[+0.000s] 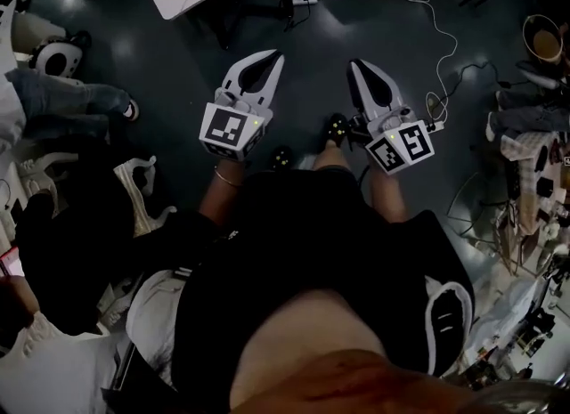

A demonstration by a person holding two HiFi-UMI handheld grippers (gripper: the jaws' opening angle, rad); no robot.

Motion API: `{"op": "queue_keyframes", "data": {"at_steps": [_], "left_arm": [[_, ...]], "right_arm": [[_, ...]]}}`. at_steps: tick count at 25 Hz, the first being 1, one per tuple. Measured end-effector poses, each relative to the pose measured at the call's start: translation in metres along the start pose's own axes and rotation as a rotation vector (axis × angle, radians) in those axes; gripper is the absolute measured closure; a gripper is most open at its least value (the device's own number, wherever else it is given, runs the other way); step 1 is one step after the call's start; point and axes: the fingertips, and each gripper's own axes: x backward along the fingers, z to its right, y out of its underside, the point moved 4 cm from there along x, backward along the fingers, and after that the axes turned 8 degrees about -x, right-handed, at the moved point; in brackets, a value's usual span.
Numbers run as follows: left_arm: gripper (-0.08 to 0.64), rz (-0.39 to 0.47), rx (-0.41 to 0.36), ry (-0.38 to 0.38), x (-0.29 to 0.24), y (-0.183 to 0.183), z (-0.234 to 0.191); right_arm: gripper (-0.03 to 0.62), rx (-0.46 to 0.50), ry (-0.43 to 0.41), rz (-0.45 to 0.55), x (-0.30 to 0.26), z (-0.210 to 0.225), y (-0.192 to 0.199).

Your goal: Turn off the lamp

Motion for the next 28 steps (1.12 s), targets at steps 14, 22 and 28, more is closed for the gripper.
{"op": "queue_keyframes", "data": {"at_steps": [14,22,28], "left_arm": [[0.554,-0.098,0.014,-0.21,-0.026,0.015,-0.01],[0.554,-0.137,-0.043,-0.252,-0.067,0.03,-0.009],[0.554,-0.193,-0.007,-0.316,-0.088,0.042,-0.013]], "right_arm": [[0.591,-0.062,-0.164,-0.07,-0.035,0.061,-0.007],[0.591,-0.102,-0.217,-0.132,-0.06,0.119,-0.004],[0.591,-0.127,-0.273,-0.164,-0.079,0.148,0.0]]}}
